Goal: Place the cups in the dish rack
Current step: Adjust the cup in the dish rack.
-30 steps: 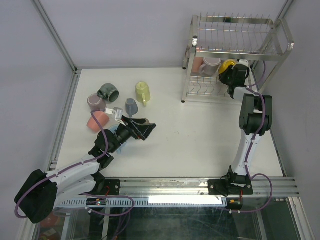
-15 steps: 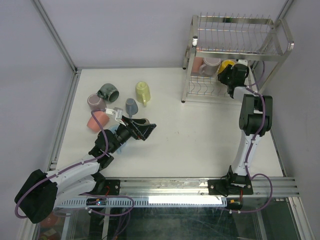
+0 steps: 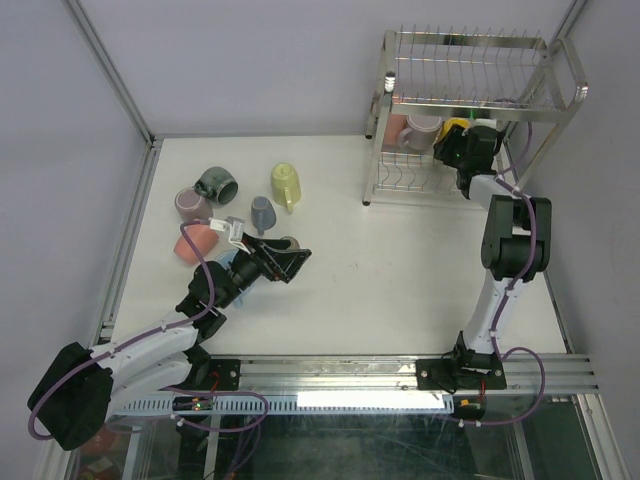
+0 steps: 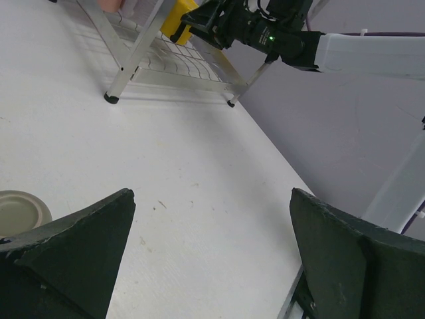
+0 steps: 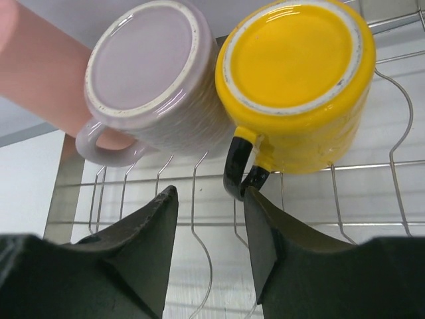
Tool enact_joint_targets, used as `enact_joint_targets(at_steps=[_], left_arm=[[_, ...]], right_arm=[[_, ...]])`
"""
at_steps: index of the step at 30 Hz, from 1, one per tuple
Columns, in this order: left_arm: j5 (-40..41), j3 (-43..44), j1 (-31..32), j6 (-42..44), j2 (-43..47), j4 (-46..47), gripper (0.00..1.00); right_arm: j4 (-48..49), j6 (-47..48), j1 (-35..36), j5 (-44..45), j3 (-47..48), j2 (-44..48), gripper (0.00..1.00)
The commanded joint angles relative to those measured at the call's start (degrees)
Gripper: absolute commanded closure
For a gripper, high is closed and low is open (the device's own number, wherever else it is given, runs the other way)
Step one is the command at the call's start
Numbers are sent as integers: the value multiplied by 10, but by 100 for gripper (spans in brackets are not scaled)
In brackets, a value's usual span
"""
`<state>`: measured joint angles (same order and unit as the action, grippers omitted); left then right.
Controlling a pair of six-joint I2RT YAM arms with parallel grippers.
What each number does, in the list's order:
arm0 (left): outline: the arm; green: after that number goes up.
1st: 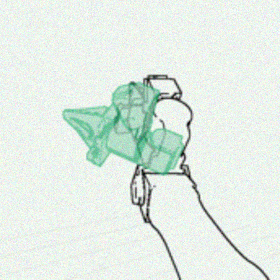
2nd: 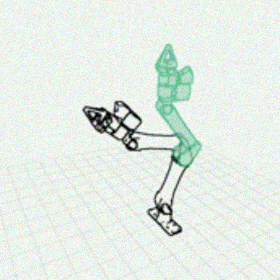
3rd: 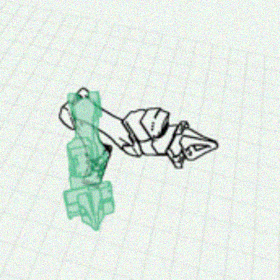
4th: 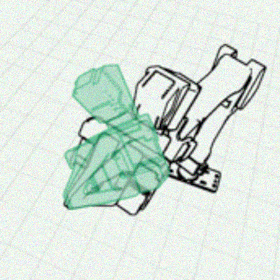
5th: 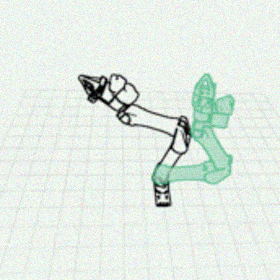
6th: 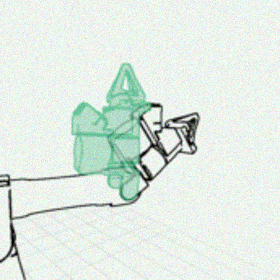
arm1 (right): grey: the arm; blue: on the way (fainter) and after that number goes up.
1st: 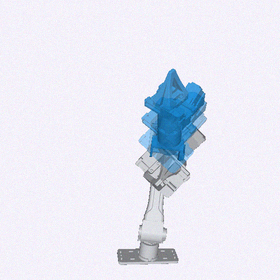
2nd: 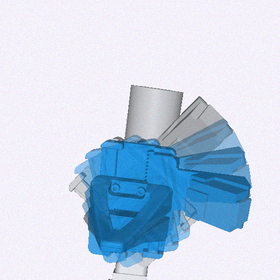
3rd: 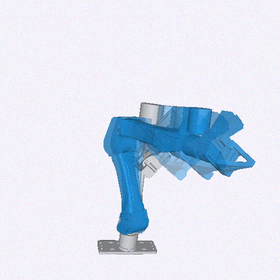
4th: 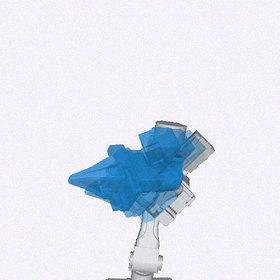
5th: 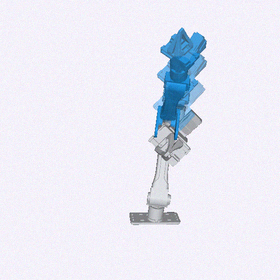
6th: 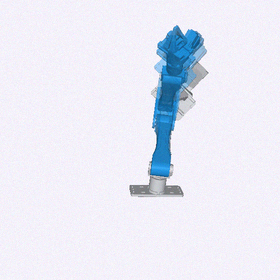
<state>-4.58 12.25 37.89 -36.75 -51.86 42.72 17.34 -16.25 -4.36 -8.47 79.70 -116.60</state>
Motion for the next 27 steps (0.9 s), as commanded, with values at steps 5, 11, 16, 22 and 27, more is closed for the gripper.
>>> enact_joint_targets(at_steps=[5,11,16,22,27], left_arm=[[4,-6,1,0,17,18,1],[5,-8,1,2,23,14,1],[9,-10,1,4,24,12,1],[8,-8,0,4,13,21,1],[11,-7,1,5,13,18,1]], right_arm=[[79,96,-11,-28,-72,102,53],[129,174,-20,16,-123,115,62],[162,221,-30,62,-124,93,80],[171,275,-34,92,-85,37,100],[183,323,-31,120,-43,-13,100]])
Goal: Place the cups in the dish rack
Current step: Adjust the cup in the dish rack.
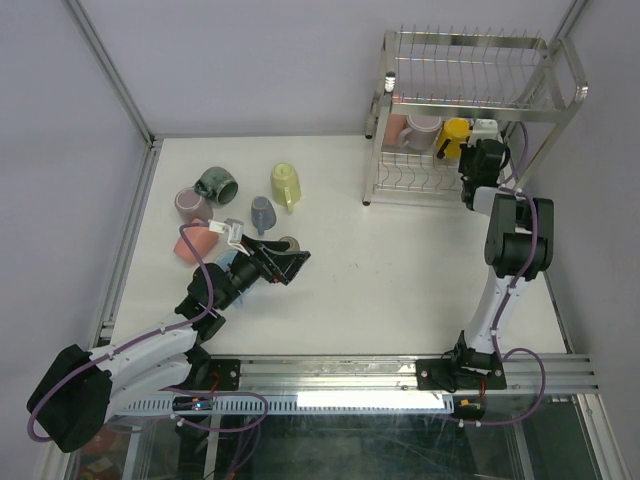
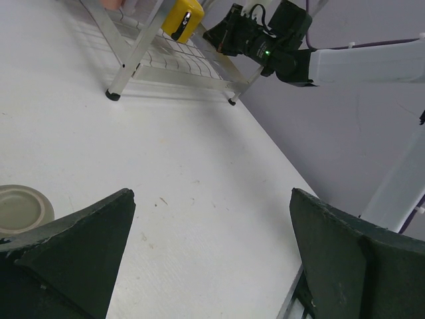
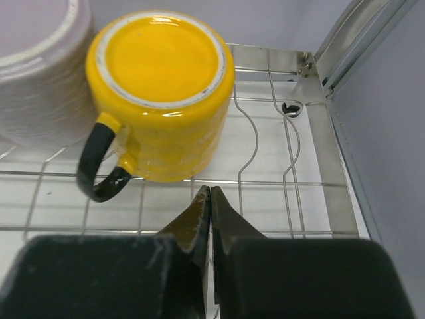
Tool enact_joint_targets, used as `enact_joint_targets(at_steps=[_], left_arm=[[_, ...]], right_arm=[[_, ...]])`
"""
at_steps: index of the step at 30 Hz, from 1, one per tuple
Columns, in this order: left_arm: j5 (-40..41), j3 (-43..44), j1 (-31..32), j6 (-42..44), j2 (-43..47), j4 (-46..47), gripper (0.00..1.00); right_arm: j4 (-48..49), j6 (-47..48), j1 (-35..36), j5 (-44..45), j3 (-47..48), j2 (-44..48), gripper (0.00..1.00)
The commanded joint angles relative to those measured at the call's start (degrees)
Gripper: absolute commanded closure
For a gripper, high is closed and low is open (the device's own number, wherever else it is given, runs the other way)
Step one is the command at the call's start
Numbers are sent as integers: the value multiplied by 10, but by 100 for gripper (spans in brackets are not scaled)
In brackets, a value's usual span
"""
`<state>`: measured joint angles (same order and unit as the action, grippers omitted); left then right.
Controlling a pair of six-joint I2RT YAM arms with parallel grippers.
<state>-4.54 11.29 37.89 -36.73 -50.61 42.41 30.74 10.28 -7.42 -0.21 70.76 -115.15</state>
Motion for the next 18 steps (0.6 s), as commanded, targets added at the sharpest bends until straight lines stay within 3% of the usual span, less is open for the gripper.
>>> enact_joint_targets(at_steps=[1,8,18], left_arm=[[11,4,1,6,-1,20,1],[7,18,1,9,-18,18,1],[4,30,0,10,-30,13,1]], right_arm=[[50,64,0,41,54,-35,100],[50,92,0,56,118,-87,100],[37,114,25,2,162,-117,99]])
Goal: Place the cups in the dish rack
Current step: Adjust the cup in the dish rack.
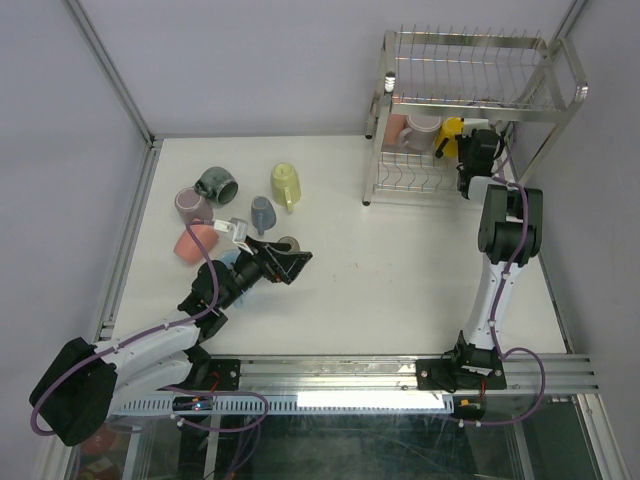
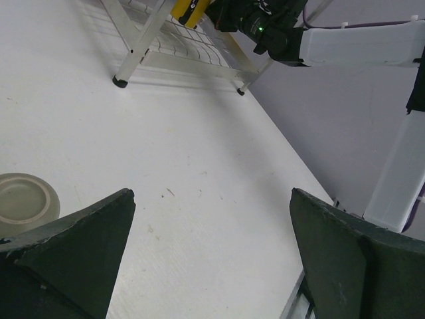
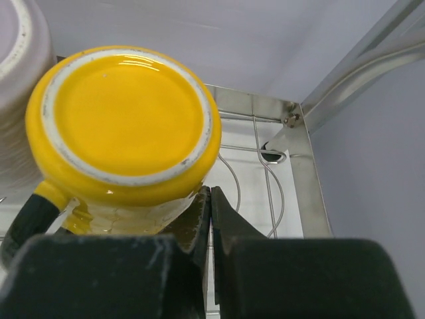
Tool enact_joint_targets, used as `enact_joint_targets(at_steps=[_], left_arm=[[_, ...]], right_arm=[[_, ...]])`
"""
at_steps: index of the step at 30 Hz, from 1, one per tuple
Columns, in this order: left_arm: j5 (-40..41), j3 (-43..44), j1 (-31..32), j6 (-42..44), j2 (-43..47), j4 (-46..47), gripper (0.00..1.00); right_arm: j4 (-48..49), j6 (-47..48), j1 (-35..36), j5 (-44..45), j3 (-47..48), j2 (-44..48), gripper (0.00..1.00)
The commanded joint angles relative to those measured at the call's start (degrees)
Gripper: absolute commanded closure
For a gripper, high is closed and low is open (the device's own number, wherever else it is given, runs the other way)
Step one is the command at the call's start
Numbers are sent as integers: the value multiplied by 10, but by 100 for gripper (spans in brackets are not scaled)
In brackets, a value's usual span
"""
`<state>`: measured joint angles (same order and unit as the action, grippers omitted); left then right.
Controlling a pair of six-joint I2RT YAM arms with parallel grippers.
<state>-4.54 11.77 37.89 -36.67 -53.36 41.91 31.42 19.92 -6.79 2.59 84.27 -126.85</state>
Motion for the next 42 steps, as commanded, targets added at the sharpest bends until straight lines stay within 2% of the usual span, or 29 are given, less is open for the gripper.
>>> enact_joint_targets(at_steps=[1,8,14,23,29,32,37,42], left_arm=[[5,26,1,9,-4,19,1],[4,26,1,8,-3,16,1],[12,14,1,11,9,11,1],[12,16,1,16,9,10,1],[25,14,0,28,23,-9,1],[32,12,0,35,30,-16,1],[38,14,0,50,39,-30,1],[47,24,-1,73,54,-65,1]], right_arm=[[31,16,22,-29,27,2,99],[31,15,34,-14,23,10,99],[53,24,22,-6,-50,59,97],[29,31,1,-118,-192,192,96],[-84,61,-18,-290,-242,279,92],[-173,100,-23,-367,-241,308,88],[-330,207,-24,-487,-237,342,80],[-519,329,-24,-591,-223,381,78]])
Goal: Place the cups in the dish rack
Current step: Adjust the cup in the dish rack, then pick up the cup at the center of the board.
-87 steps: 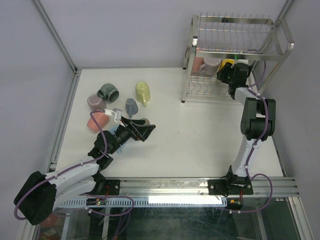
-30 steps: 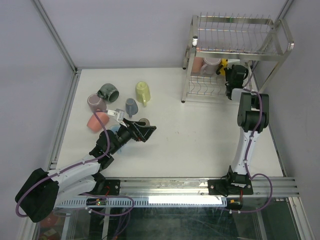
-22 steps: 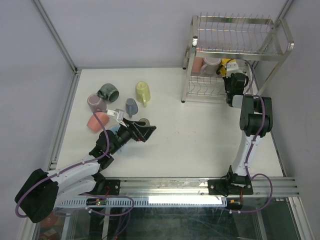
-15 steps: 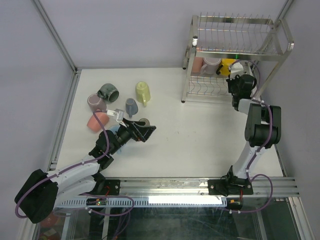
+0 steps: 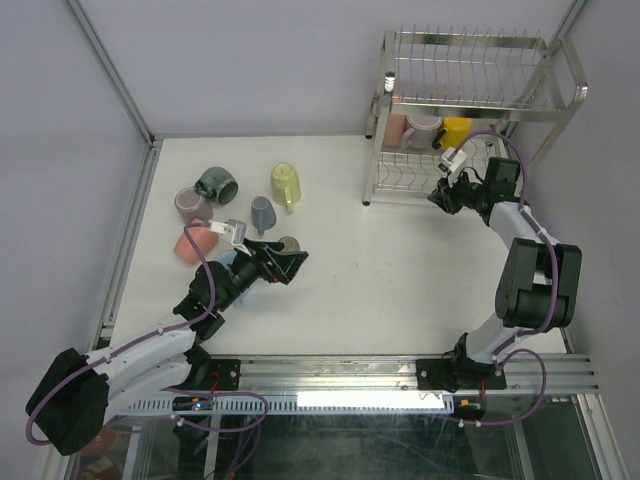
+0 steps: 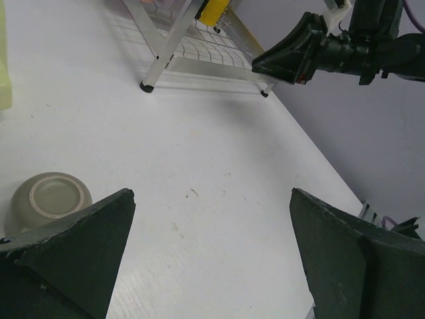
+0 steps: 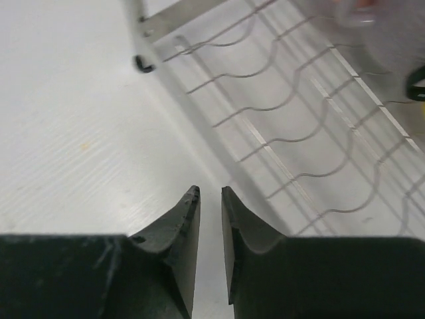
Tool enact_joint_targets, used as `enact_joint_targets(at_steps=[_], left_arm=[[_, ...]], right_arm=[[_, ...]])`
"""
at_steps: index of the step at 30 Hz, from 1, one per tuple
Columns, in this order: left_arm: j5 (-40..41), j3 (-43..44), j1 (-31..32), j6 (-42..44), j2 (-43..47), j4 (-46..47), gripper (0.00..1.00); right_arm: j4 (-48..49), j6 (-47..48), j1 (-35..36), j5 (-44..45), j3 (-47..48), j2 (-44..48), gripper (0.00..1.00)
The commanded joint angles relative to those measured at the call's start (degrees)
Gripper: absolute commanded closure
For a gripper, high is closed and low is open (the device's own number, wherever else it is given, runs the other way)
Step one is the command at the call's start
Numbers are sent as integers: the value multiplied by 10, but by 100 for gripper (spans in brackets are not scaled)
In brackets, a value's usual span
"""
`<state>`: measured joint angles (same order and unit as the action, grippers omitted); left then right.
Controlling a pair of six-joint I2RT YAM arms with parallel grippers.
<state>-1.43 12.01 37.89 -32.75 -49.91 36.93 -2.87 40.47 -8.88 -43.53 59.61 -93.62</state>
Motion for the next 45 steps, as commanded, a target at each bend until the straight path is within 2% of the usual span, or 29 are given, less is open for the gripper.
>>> enact_joint_targets(at_steps=[1,5,9,13,14,17,23,28,30,34,37,45], left_arm=[[21,25,-1,38,22,-30,1],[50,55,-2,61,16,-108,1],[85,122,-3,87,-18,-214,1],[123,186,-3,109,-59,-311,1],[132,200,-3,109,-67,-331,2],[161,235,-3,110,-79,-383,5],[267,282,-9,130,-93,-456,18],[263,329,-45,158,-145,-474,40],[261,345,-54,165,-178,-475,46],[272,369,-71,177,-242,-465,48],[254,375,-89,183,-268,-438,48],[212,363,-131,185,-339,-364,50]], right_arm=[[-225,147,-3,-153,31,55,77],[-441,245,-2,-253,84,69,75],[-627,350,4,-330,124,73,72],[-824,496,22,-371,150,72,62],[-846,518,27,-376,153,72,60],[-849,486,52,-380,146,81,57],[-849,440,93,-371,143,81,55],[-840,342,107,-346,183,76,55],[-790,264,115,-332,174,93,55],[-570,40,136,-267,102,168,55],[-443,-71,145,-234,45,224,53],[-452,-103,153,-251,47,222,52]])
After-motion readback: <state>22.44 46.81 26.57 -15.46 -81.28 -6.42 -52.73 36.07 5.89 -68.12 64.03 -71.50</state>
